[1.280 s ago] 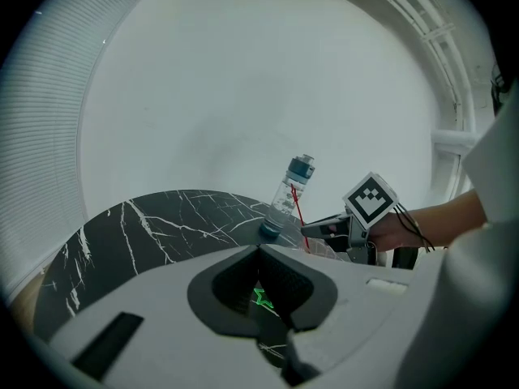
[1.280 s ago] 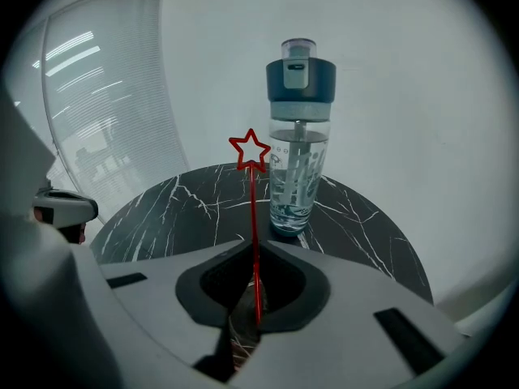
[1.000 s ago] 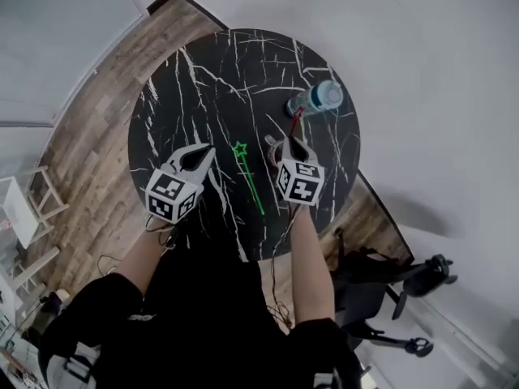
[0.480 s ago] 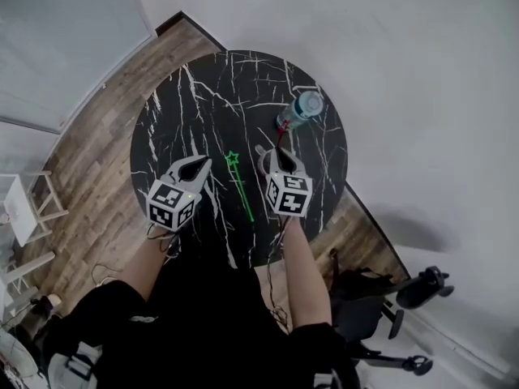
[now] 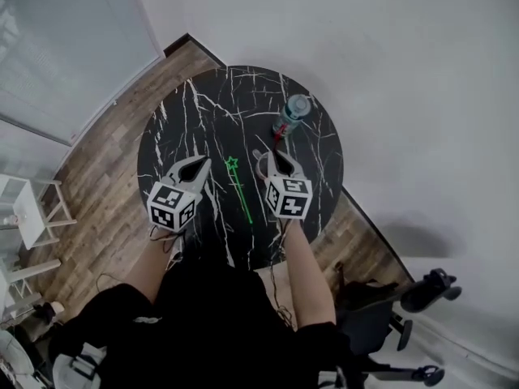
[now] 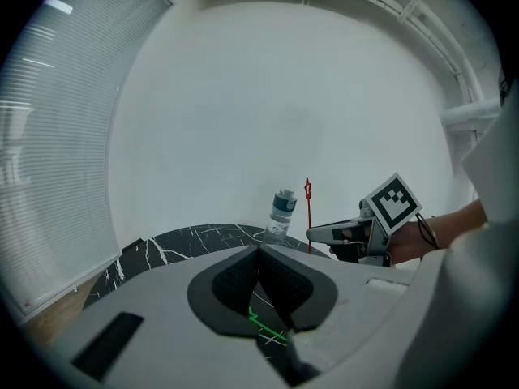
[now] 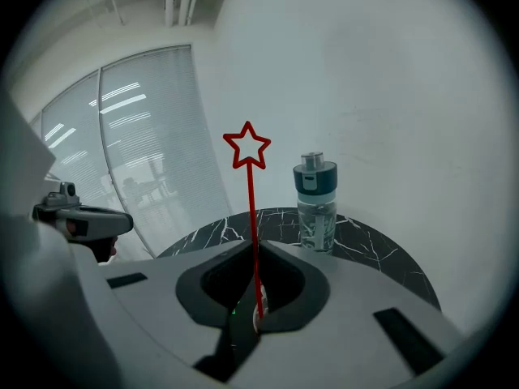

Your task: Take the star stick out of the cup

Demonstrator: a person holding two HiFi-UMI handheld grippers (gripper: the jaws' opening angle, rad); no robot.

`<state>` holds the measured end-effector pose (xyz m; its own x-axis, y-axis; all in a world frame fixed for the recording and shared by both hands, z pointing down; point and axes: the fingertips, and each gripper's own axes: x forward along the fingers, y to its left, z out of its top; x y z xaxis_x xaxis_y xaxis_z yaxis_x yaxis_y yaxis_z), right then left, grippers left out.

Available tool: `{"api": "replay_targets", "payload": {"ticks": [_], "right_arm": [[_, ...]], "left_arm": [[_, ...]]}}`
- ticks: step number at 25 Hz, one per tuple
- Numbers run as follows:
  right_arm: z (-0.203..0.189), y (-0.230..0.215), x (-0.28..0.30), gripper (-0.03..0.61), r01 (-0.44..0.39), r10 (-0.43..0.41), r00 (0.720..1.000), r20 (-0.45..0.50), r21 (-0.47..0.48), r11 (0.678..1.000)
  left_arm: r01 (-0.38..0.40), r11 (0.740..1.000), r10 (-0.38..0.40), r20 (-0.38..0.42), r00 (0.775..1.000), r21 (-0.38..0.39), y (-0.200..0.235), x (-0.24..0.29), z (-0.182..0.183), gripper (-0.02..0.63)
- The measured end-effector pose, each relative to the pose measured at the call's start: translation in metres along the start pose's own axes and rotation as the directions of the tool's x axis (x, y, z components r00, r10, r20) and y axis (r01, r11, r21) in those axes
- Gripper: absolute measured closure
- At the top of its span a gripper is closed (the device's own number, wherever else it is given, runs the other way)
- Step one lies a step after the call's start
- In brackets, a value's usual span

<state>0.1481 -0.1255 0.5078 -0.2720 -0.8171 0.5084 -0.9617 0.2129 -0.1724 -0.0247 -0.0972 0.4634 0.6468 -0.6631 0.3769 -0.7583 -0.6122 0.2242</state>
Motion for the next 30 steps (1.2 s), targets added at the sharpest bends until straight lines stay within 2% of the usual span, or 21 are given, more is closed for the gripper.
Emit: {"api": "replay_targets", "payload": {"ticks": [13,21,30], "right_arm": [[0.007,0.032,-0.036,0.568,-0.101,0.105,0.993,0.052,-0.067,0.993],[-0.027,0.053,-0.051,0.568,-0.173,0.173,0.985,-0.013,-0.046,0.984],[-0.082,0.074,-0.053,0.568,-0.235,0.235,0.963,-0.135,0.013,0.972]], "left_arm": [[-0.067,0.997,0.066,0.034,0.997,0.038,-0.030,-0.034,0.005,0.614],[-0.099,0.995,0.099,-0.006,0.995,-0.007,-0.037,-0.043,-0.030,0.614],[-0.074,0.995,0.070,-0.065,0.995,-0.072,-0.045,-0.036,-0.074,0.614]]}}
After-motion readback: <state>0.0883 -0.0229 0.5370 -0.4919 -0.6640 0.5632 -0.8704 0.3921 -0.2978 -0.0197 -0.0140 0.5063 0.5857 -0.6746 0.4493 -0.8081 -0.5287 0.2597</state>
